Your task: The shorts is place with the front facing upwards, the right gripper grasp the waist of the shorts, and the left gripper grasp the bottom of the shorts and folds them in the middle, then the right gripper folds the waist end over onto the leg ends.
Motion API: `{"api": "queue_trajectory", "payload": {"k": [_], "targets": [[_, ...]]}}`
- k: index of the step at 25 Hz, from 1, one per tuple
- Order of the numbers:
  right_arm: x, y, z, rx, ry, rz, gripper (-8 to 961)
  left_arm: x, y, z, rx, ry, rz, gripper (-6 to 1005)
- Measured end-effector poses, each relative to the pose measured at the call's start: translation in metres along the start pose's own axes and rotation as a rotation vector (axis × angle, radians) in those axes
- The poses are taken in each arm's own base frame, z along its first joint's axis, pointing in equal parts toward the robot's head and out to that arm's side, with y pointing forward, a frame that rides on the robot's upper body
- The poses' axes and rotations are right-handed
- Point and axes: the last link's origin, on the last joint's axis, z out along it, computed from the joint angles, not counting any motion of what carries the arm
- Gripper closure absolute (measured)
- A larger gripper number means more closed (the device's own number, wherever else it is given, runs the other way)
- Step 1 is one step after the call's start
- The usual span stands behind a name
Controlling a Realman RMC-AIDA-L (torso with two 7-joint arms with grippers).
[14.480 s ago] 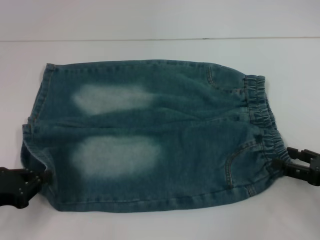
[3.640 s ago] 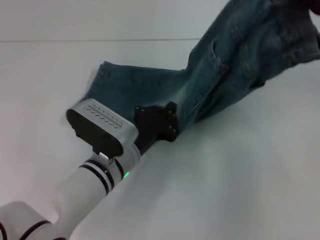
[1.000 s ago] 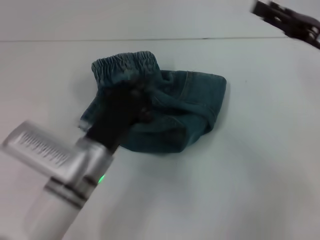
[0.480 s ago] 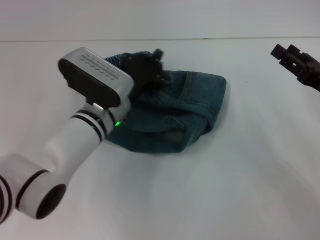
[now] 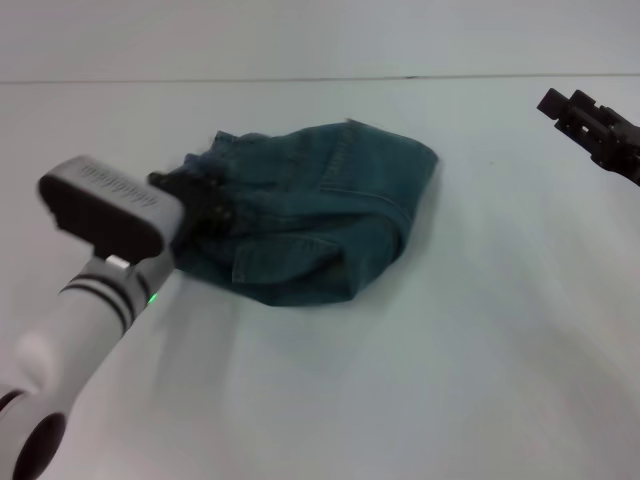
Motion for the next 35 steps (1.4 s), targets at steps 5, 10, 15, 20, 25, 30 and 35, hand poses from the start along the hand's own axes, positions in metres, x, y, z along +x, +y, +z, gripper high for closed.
{"api": "queue_trajectory", "payload": {"k": [5, 10, 15, 20, 25, 30, 35], "targets": [[0.0, 0.002, -0.004, -0.014, -0.007, -0.001, 267, -0.008, -0.003, -0.033, 0.067, 0.138, -0.063, 1001], [-0.003, 0.002, -0.01, -0.034, -0.009, -0.022, 265, 0.016, 0.012, -0.069, 0.026, 0.437, -0.094, 999], [0.003, 0.02, -0.012, -0.182, 0.105, -0.158, 263, 0.019, 0.026, -0.079, -0.127, 0.488, -0.188, 998], [0.016, 0.039, -0.013, -0.341, 0.292, -0.292, 261, 0.011, 0.029, -0.088, -0.399, 0.434, -0.285, 973], [0.026, 0.045, -0.013, -0.379, 0.346, -0.306, 231, 0.003, 0.01, -0.096, -0.596, 0.29, -0.37, 853], [0.031, 0.046, -0.012, -0.382, 0.363, -0.313, 94, -0.004, 0.0, -0.1, -0.63, 0.215, -0.358, 654], [0.034, 0.046, -0.009, -0.38, 0.381, -0.315, 9, -0.006, -0.007, -0.101, -0.623, 0.187, -0.352, 450]]}}
